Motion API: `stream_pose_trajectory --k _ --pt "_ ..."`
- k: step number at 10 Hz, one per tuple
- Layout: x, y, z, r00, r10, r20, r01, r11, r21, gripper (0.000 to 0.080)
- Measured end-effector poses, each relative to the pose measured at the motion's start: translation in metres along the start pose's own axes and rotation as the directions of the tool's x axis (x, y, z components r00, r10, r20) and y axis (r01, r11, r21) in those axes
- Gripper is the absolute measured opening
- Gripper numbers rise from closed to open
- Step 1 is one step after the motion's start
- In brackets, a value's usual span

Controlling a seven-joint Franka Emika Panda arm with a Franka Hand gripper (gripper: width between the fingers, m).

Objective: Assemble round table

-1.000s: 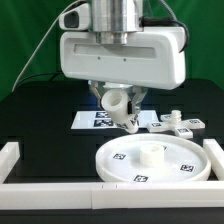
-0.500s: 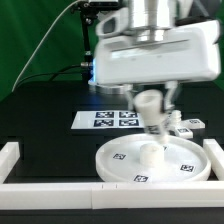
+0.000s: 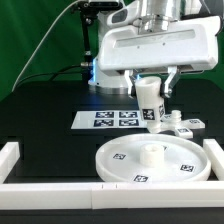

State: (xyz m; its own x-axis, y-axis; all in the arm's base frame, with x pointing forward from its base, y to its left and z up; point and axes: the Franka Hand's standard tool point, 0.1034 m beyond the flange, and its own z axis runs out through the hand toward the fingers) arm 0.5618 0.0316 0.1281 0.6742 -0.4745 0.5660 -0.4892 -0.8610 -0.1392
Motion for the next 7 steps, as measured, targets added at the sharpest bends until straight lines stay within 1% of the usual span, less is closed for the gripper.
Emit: stream_pose_trajectory --k 3,5,7 --pt "-0.002 0.001 0.001 0.999 -0.034 -0.001 0.034 0.999 -0.003 0.0406" --pt "-0.011 0.003 0.006 0.995 -0.099 -0.001 0.099 0.995 -0.022 0.0407" --pt "-0.022 0.000 0.013 0.991 -0.134 -0.002 0.134 0.990 -0.039 0.0407"
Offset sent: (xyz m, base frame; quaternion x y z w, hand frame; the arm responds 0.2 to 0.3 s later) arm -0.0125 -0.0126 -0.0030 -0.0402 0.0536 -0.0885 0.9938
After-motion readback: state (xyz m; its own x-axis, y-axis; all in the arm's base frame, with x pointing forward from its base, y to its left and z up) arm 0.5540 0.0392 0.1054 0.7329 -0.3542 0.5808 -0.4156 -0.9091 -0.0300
